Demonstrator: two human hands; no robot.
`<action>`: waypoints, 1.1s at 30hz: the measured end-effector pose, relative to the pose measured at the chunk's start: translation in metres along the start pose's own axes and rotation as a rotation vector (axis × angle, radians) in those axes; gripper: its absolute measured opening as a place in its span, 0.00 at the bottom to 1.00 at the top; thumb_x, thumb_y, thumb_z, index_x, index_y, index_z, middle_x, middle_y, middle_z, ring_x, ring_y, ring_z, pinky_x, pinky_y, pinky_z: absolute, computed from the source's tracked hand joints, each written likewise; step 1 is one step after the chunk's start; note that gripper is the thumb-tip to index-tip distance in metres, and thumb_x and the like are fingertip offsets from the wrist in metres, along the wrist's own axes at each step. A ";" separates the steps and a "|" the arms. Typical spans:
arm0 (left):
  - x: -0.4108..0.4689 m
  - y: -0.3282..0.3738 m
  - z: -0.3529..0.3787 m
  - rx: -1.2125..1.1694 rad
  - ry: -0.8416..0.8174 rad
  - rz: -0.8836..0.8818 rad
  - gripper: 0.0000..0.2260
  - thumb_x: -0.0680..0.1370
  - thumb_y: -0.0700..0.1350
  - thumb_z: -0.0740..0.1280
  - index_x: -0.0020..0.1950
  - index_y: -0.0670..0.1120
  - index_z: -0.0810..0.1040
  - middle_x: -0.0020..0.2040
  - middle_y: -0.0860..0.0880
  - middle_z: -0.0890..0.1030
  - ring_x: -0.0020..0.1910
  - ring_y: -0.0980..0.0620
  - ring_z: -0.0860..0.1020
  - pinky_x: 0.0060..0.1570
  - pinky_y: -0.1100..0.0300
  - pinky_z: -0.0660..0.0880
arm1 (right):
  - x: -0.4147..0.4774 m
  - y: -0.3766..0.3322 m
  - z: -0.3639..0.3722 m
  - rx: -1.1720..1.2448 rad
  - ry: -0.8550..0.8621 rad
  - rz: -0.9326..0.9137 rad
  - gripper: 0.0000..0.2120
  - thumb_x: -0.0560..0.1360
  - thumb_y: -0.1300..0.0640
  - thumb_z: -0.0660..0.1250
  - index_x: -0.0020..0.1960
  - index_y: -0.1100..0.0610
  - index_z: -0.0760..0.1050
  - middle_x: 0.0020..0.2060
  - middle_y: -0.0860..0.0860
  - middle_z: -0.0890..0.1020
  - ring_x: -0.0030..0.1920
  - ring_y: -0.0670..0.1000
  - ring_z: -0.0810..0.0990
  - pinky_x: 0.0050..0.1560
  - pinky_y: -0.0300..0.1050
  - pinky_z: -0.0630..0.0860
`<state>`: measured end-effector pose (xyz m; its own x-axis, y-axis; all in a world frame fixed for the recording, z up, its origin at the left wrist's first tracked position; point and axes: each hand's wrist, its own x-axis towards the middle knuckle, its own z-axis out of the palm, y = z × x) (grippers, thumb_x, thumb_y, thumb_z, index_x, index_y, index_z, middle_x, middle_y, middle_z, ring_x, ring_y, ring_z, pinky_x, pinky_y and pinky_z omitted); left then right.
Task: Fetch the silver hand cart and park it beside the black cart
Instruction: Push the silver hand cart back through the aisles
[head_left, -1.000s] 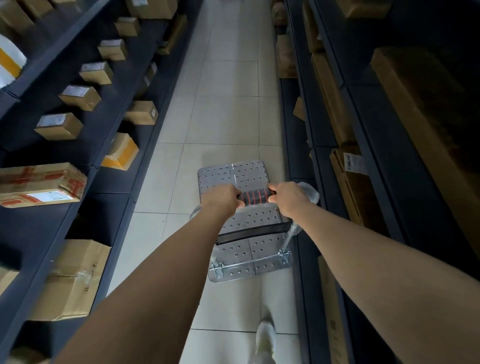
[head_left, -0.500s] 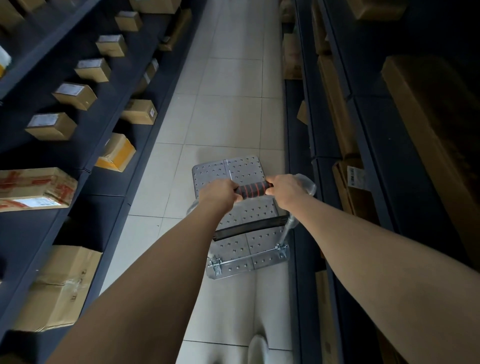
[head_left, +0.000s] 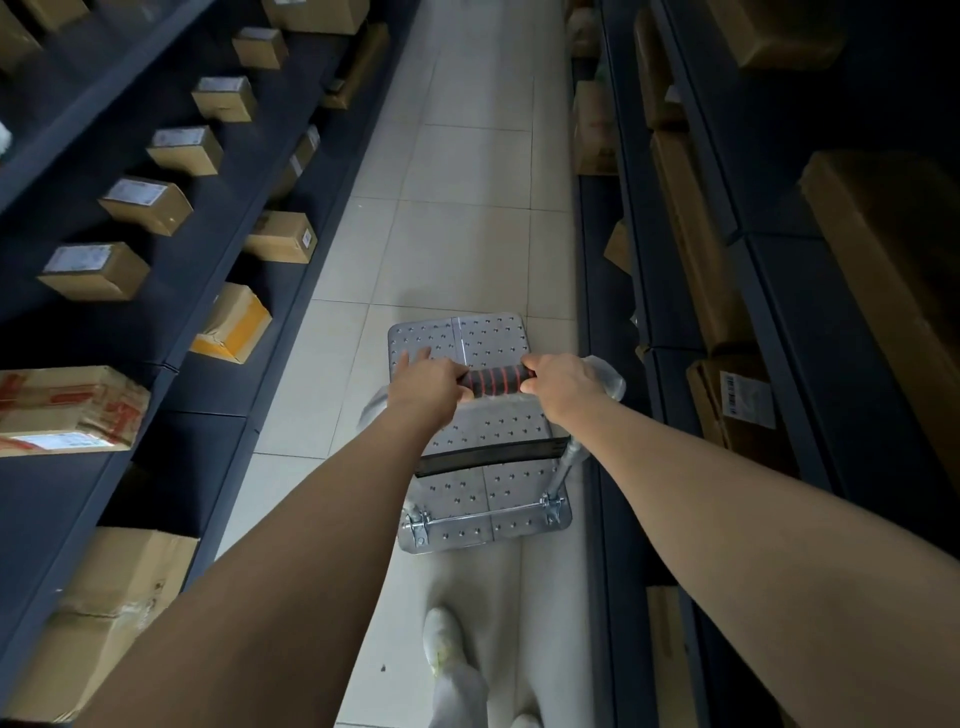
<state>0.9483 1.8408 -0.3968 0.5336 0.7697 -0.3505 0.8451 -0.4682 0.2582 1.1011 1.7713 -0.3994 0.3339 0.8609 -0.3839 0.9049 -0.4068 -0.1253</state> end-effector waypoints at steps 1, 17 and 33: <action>0.004 -0.003 -0.004 -0.008 -0.004 0.008 0.13 0.80 0.39 0.61 0.61 0.50 0.78 0.60 0.44 0.79 0.71 0.44 0.66 0.72 0.49 0.54 | 0.005 -0.003 -0.002 0.013 -0.002 0.003 0.13 0.79 0.56 0.63 0.63 0.54 0.70 0.43 0.53 0.73 0.43 0.52 0.73 0.43 0.43 0.72; 0.091 -0.082 -0.073 -0.048 -0.005 -0.002 0.12 0.81 0.39 0.60 0.61 0.52 0.77 0.53 0.49 0.81 0.51 0.49 0.77 0.41 0.58 0.67 | 0.099 -0.084 -0.031 0.126 0.023 0.067 0.16 0.77 0.63 0.64 0.65 0.55 0.71 0.51 0.56 0.78 0.52 0.55 0.78 0.53 0.49 0.79; 0.191 -0.095 -0.102 -0.042 0.004 -0.026 0.13 0.80 0.37 0.61 0.60 0.50 0.77 0.51 0.47 0.81 0.51 0.47 0.77 0.42 0.56 0.68 | 0.195 -0.090 -0.070 0.110 0.003 0.055 0.15 0.79 0.62 0.63 0.64 0.56 0.72 0.51 0.56 0.79 0.52 0.55 0.79 0.54 0.48 0.79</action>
<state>0.9661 2.0764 -0.3961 0.5112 0.7830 -0.3543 0.8564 -0.4295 0.2865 1.1036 1.9973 -0.3992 0.3829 0.8373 -0.3904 0.8507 -0.4843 -0.2042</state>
